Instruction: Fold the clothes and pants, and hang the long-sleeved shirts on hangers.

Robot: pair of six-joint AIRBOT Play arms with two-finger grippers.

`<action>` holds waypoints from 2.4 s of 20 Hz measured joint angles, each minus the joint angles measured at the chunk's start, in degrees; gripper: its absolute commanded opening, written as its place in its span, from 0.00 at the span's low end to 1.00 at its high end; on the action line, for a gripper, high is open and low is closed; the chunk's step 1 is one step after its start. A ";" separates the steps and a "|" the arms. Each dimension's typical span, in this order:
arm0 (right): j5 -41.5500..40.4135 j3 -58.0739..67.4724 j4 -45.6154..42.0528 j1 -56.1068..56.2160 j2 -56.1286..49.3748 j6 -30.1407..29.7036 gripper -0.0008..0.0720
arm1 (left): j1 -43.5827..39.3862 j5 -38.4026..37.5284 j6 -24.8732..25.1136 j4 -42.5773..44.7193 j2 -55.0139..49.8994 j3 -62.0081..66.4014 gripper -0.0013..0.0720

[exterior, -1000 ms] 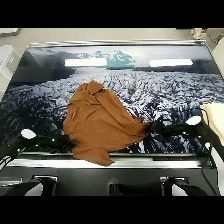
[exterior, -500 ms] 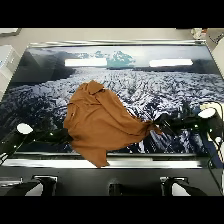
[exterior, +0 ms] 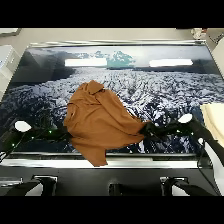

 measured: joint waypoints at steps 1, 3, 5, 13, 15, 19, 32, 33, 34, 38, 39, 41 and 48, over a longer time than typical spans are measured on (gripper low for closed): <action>-1.42 -0.15 0.33 1.14 -0.52 0.96 0.31 | 0.00 -0.02 0.00 -0.04 0.07 0.09 0.05; -3.67 -0.26 -0.35 2.62 -1.25 2.75 0.07 | 0.02 -0.13 0.31 -0.04 0.24 0.50 0.05; -3.26 1.36 -0.24 3.37 -0.94 2.99 0.07 | 0.00 -0.28 1.25 -0.04 0.68 1.95 0.05; 0.48 39.36 -7.02 3.98 11.15 -3.72 0.07 | 0.02 9.66 6.10 -3.02 10.58 36.39 0.05; 0.70 49.86 -7.58 4.02 14.95 -4.11 0.08 | 0.02 14.99 6.56 -4.55 13.44 48.22 0.05; 3.34 59.71 -8.41 4.04 22.62 -2.36 0.07 | -0.07 20.48 6.88 -5.86 18.86 62.58 0.05; 12.41 58.66 -17.46 4.07 16.74 7.15 0.07 | -0.13 16.92 7.17 -4.70 14.86 53.02 0.05; 12.35 56.83 -17.86 4.07 13.05 7.56 0.08 | -0.13 16.81 7.61 -4.00 12.50 49.55 0.05; 11.52 54.97 -17.70 4.07 8.83 7.76 0.08 | -0.11 16.57 8.26 -2.91 9.64 45.90 0.05; 6.45 51.15 -10.86 4.07 -7.96 10.03 0.08 | 0.44 15.80 8.26 -0.37 -2.58 36.06 0.05; 5.90 50.75 -7.98 4.07 -11.34 10.60 0.08 | 0.50 14.95 7.50 -0.39 -5.57 34.77 0.05; 5.49 50.29 -2.05 4.17 -16.76 11.23 0.08 | 0.52 12.15 5.84 -0.57 -10.45 33.22 0.05; 13.07 49.86 -2.78 -1.95 -19.08 11.82 0.77 | 5.68 -4.33 4.00 0.81 -16.57 32.74 0.87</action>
